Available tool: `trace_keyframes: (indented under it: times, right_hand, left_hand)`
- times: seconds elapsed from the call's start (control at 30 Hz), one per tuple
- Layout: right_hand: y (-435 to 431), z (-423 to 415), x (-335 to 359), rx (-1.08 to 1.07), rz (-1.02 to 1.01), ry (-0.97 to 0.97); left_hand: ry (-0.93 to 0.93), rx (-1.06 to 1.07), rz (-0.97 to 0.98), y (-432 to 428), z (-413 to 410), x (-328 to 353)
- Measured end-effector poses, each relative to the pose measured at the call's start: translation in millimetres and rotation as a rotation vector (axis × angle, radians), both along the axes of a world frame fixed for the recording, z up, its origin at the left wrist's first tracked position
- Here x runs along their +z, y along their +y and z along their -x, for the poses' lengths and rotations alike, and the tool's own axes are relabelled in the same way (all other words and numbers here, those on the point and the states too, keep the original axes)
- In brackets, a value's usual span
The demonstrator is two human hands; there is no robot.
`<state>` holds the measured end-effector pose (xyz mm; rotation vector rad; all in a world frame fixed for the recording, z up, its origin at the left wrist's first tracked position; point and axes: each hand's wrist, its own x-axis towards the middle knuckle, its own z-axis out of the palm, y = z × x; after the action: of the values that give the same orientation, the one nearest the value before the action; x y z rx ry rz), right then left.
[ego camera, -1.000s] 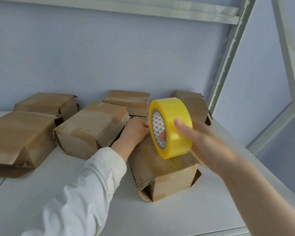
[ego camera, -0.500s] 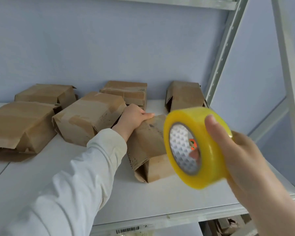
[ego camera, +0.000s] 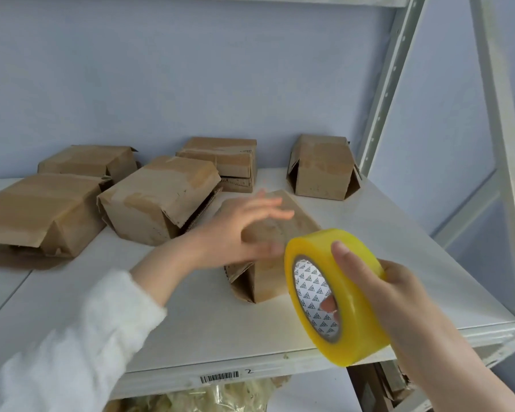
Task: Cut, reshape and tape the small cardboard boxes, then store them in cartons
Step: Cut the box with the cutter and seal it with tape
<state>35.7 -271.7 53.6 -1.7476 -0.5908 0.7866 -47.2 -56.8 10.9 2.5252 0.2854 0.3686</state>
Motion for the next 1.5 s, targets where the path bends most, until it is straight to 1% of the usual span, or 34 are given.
trace_keyframes:
  times: [0.03,0.07,0.13,0.17,0.2,0.27,0.33,0.4,0.47,0.57,0.6,0.67,0.73,0.77,0.83,0.87,0.97,1.07,1.13,1.2,1.27,1.37,1.5]
  right_hand:
    - [1,-1,1,-0.002,-0.008,0.005]
    - [1,-2,2,0.006,-0.009,0.006]
    - [3,-5,3,0.040,-0.013,0.005]
    - [3,-7,4,0.061,-0.020,0.008]
    - [3,-10,7,0.077,-0.039,0.027]
    - [6,-16,18,0.160,-0.109,0.069]
    - [15,-25,37,0.270,-0.217,0.079]
    - [32,-30,57,0.333,-0.338,0.064]
    - [56,-33,70,0.321,-0.419,0.059]
    - [87,-36,71,0.281,-0.434,0.011]
    - [94,-39,70,0.251,-0.425,-0.005]
    - [102,-43,69,0.195,-0.423,-0.028]
    - [108,-46,65,0.211,-0.424,-0.054]
    - [109,-45,61,0.238,-0.425,-0.083]
    - [113,-41,48,0.266,-0.408,-0.207]
    - [116,-40,42,0.243,-0.401,-0.269]
    - [133,-37,34,0.080,-0.424,-0.344]
    - [138,-33,44,-0.007,-0.456,-0.296]
    - [126,-29,51,-0.032,-0.495,-0.246]
    - [107,-23,54,-0.014,-0.482,-0.271]
    - [85,-18,51,-0.013,-0.450,-0.273]
    - [52,-13,32,-0.061,-0.431,-0.126]
    - [29,-6,-3,-0.061,-0.369,-0.005]
  left_hand:
    - [0.059,-0.026,-0.086,-3,11,-7]
    - [0.074,-0.021,-0.212,-2,19,-14]
    - [-0.004,-0.008,-0.429,0,22,-27]
    - [-0.052,-0.010,-0.465,1,21,-29]
    - [-0.102,-0.014,-0.437,2,20,-28]
    - [-0.179,0.009,-0.252,2,20,-11]
    - [-0.158,0.068,-0.027,6,19,12]
    - [-0.127,0.140,0.130,14,14,30]
    - [-0.106,0.193,0.173,23,8,41]
    - [-0.025,0.205,0.213,25,4,42]
    - [0.017,0.211,0.187,23,3,42]
    - [0.107,0.194,0.003,18,-3,41]
    - [0.106,0.215,-0.186,15,-13,40]
    - [0.082,0.233,-0.231,16,-18,39]
    - [0.068,0.258,-0.232,22,-25,37]
    - [0.074,0.267,-0.208,27,-28,36]
    - [0.094,0.288,-0.136,43,-37,35]
    - [0.108,0.291,-0.132,49,-44,34]
    - [0.125,0.337,-0.126,53,-44,33]
    - [0.137,0.385,-0.125,56,-46,34]
    - [0.168,0.382,-0.179,53,-50,37]
    - [0.238,0.357,-0.202,41,-53,45]
    - [0.283,0.364,-0.203,32,-52,54]
